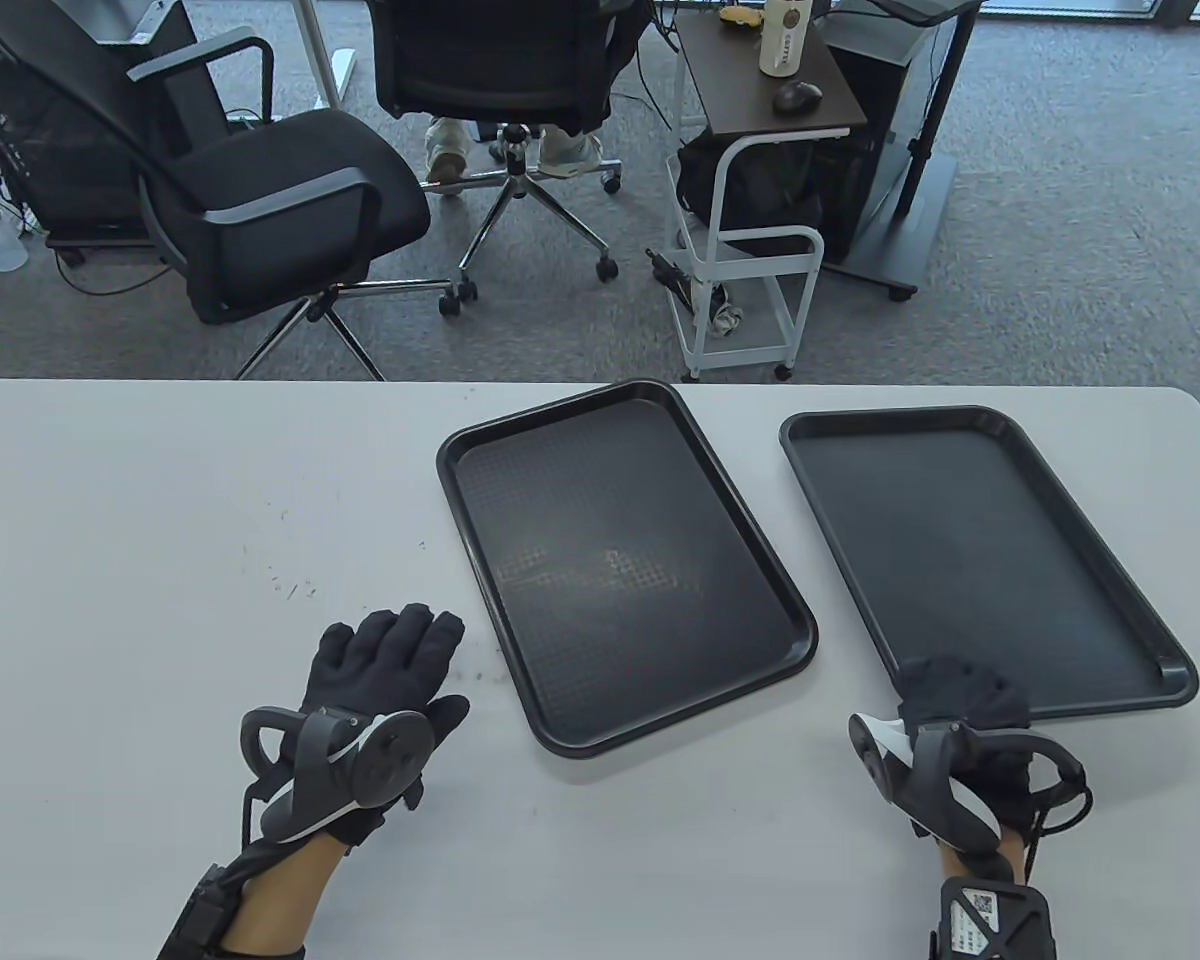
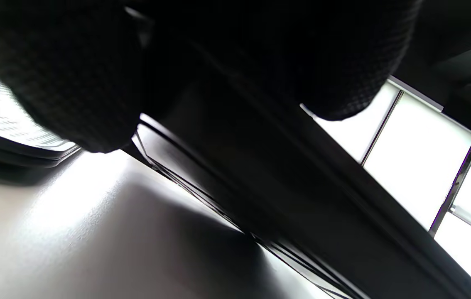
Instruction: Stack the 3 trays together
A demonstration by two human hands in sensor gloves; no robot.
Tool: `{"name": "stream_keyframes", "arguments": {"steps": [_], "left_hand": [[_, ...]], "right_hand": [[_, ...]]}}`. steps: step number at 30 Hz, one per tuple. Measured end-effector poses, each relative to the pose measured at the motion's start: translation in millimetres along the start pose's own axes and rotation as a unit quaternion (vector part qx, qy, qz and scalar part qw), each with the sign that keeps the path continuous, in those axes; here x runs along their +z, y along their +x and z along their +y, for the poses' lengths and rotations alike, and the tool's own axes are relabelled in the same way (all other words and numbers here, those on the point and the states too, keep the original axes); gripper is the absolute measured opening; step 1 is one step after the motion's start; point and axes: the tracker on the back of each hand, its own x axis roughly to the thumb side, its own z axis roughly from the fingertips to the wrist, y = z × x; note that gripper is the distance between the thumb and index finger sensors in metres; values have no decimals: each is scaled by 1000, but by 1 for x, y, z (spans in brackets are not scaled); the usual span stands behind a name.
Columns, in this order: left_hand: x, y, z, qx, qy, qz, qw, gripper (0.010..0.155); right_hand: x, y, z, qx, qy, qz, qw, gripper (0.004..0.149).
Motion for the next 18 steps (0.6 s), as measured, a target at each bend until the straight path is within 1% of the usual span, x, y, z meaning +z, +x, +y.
{"name": "stream_keyframes", "arguments": {"steps": [2, 5, 9, 11, 15, 17, 18], "left_hand": [[0, 0, 0, 0, 0, 1, 1000, 75], [0, 0, 0, 2, -1, 2, 1000, 75], [0, 0, 0, 1, -1, 4, 1000, 75], [-1, 0, 0, 1, 0, 5, 1000, 75], [-1, -1, 1, -1, -1, 8, 1000, 75], [-1, -1, 1, 0, -1, 9, 1000, 74], [-1, -2, 0, 1, -1, 11, 1000, 75]], "right_hand": [[-2, 0, -5, 0, -14, 3, 1000, 48], [-4, -2, -16, 2, -49, 1, 999, 49], [-7, -11, -39, -33, -107, 32, 993, 51], [-10, -10, -55, -58, -133, 40, 989, 52], [-15, 2, -80, -73, -174, 22, 982, 53], [-18, 13, -93, -80, -192, 7, 978, 53], [-21, 22, -103, -81, -206, -6, 975, 53]]}}
